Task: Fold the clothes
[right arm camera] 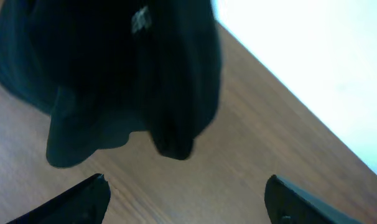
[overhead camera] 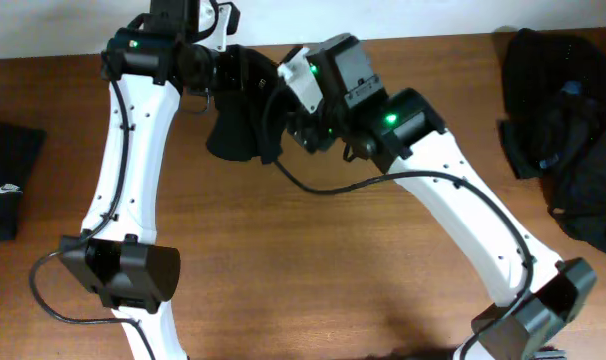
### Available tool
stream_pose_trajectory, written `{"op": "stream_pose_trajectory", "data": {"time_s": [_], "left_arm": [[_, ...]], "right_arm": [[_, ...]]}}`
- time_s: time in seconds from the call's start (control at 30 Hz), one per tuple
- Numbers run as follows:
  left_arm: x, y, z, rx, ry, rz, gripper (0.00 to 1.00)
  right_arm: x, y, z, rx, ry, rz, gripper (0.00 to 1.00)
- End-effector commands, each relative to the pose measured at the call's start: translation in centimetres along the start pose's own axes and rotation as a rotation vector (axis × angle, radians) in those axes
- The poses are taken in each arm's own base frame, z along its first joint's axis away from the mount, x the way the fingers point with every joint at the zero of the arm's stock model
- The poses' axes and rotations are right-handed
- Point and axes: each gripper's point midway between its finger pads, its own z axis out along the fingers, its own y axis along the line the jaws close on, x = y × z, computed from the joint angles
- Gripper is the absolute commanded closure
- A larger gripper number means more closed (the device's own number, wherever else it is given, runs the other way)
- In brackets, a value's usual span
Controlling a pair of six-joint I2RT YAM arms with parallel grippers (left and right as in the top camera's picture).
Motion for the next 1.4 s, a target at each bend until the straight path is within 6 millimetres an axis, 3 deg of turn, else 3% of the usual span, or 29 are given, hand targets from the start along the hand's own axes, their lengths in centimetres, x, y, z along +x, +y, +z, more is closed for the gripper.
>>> {"op": "stream_pose_trajectory", "data": {"time_s": [0.0, 0.3, 0.5, 0.63, 0.8, 0.87, 0.97, 1.03, 1.23, 1.37], "left_arm": [[-0.8, -1.3, -1.3, 0.052, -0.034, 0.007, 1.00], [-0.6, -1.9, -1.3, 0.086, -0.022, 0.005, 1.00], [-0.2, -2.8, -1.4, 0.136, -0.005, 0.002, 1.00], [0.2, -2.7, -1.4, 0.133, 0.013, -0.006, 1.00], [0.6, -2.6, -1.4, 0.130, 0.030, -0.014, 1.00], [0.7, -2.6, -1.4, 0.130, 0.033, -0.015, 1.00], [0.8, -2.6, -1.4, 0.128, 0.038, -0.014, 1.00], [1.1, -2.5, -1.4, 0.125, 0.050, -0.017, 1.00], [3.5, -0.4, -1.3, -0.021, 0.135, -0.017, 1.00], [5.1, 0.4, -1.4, -0.113, 0.194, -0.010, 1.00]], "right_arm": [[1.0, 1.1, 1.6, -0.054, 0.013, -0.041, 0.12], [0.1, 1.6, 2.0, -0.076, -0.037, -0.078, 0.08], [1.1, 2.0, 4.5, -0.089, 0.004, -0.094, 0.08], [0.3, 1.7, 5.3, -0.070, -0.023, -0.106, 0.10], [-0.1, 1.1, 5.4, -0.043, -0.042, -0.104, 0.30], [0.1, 0.5, 5.5, -0.009, -0.028, -0.103, 0.43], [0.3, -0.4, 5.4, 0.039, -0.012, -0.103, 0.73], [0.4, -0.5, 5.3, 0.048, -0.005, -0.103, 0.84], [2.4, 0.1, 5.3, 0.016, 0.076, -0.109, 0.96], [3.6, 0.5, 4.8, 0.002, 0.124, -0.057, 0.96]]}}
